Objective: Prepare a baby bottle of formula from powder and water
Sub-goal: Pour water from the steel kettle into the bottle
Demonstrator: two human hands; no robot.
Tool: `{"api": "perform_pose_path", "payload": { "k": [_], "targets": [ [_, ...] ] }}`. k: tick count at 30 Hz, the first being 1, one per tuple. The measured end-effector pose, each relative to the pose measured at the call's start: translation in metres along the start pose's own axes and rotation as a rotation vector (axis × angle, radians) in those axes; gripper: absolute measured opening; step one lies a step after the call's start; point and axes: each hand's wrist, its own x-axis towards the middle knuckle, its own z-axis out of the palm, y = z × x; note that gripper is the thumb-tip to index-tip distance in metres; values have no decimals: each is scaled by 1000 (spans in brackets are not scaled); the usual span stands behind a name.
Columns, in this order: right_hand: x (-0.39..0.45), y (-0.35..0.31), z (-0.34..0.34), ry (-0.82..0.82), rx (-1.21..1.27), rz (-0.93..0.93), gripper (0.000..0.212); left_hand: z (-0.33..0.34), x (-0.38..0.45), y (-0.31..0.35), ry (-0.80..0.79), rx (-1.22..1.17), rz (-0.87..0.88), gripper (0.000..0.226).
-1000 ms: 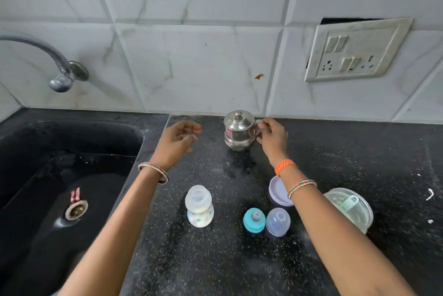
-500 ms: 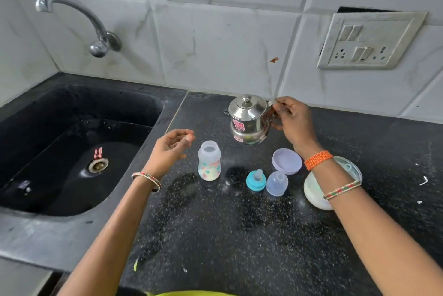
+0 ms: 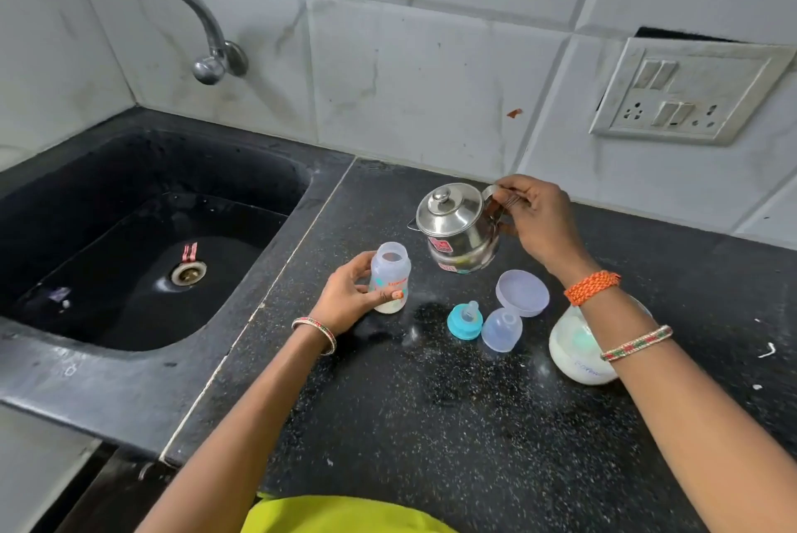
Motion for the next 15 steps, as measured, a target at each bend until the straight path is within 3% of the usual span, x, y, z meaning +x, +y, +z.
{"api": "perform_pose_path", "payload": {
  "k": [15],
  "targets": [
    [1,-9,5,-60,-223,-143,17,2,-6,-16,12,80,21,61]
  ]
}}
